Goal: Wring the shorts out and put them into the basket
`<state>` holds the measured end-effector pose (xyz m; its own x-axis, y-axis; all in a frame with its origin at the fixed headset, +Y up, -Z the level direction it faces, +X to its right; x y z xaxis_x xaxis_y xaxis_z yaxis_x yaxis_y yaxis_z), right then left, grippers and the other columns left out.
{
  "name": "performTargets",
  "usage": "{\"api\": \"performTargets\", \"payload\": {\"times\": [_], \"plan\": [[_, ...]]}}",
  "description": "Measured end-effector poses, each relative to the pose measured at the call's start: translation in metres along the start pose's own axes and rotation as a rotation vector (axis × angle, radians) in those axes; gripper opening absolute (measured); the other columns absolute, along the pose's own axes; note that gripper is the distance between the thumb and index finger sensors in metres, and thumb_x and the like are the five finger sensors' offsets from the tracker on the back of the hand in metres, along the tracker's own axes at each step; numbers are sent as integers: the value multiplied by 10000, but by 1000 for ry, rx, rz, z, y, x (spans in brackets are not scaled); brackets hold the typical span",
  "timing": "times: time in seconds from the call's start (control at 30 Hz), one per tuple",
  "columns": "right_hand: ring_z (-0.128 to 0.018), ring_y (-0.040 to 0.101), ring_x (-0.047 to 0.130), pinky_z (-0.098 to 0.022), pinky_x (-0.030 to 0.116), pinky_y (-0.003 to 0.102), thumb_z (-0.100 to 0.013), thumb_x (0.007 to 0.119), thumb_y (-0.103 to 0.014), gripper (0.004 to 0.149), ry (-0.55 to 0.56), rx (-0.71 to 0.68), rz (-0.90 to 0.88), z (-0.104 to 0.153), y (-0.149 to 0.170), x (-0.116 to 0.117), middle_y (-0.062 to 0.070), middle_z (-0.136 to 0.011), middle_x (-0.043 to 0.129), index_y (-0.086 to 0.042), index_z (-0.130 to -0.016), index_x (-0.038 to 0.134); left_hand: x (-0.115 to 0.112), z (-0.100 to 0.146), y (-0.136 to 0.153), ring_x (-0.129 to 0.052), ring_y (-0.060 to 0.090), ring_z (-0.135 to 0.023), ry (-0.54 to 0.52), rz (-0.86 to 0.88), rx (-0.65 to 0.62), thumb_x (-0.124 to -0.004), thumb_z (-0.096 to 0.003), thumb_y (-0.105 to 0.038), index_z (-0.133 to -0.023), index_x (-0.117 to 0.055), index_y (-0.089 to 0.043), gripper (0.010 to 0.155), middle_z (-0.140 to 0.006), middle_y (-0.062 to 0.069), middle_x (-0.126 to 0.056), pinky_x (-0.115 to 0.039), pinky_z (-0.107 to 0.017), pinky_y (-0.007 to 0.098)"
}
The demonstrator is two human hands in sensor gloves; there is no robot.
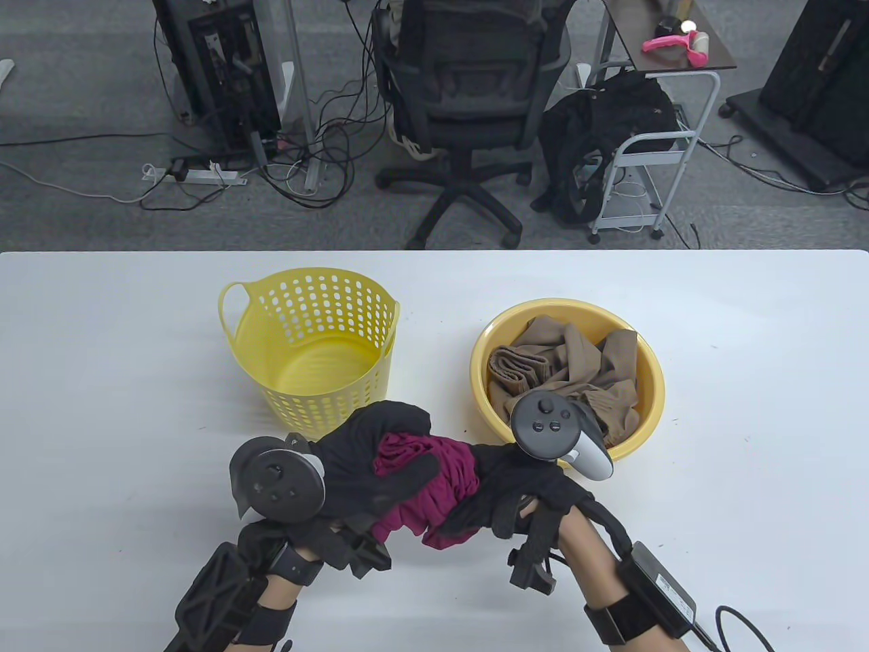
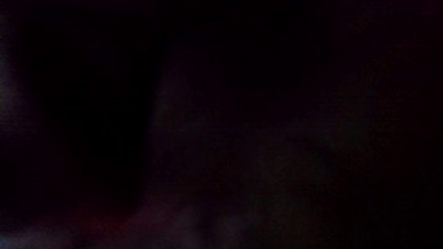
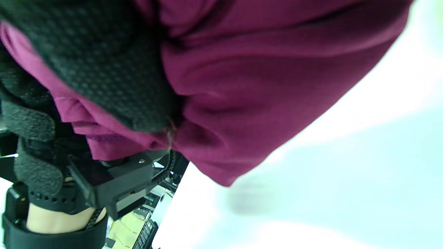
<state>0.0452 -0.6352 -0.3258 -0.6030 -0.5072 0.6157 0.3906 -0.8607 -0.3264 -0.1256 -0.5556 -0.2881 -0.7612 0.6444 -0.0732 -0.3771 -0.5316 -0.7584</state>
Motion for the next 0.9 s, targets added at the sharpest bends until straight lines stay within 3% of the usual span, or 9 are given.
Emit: {"api": "performTargets", "payload": {"times": [0.4, 0.9], "plan": [[-989, 549, 541, -674, 530, 692, -422, 1001, -421, 906, 116, -15, 125, 11, -8, -6, 242, -1092, 539, -85, -1087, 485, 11, 0, -2, -912, 389, -716, 10, -102, 8, -825, -555, -542, -959, -615, -248, 542, -935, 138, -824, -651, -669, 653], [-1030, 571, 346, -669, 368, 769, -404, 955, -601, 990, 291, 14, 442, 35, 6, -9, 246, -1137, 410, -124, -1112, 453, 31, 2, -3, -913, 394, -717, 15, -240, 54, -825, -557, -541, -961, -626, -247, 538, -939, 142, -825, -647, -663, 660]]}}
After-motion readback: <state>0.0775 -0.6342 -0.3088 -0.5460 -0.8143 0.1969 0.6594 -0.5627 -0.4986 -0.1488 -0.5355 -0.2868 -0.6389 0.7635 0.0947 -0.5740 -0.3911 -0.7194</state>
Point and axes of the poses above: the tracker on the back of each hand, its own y axis roughly to the little-finger side, its own z axis roughly from the fingertips to the wrist, x = y × z, the point moved 4 cm from there along -z, roughly from the wrist to the fingertips
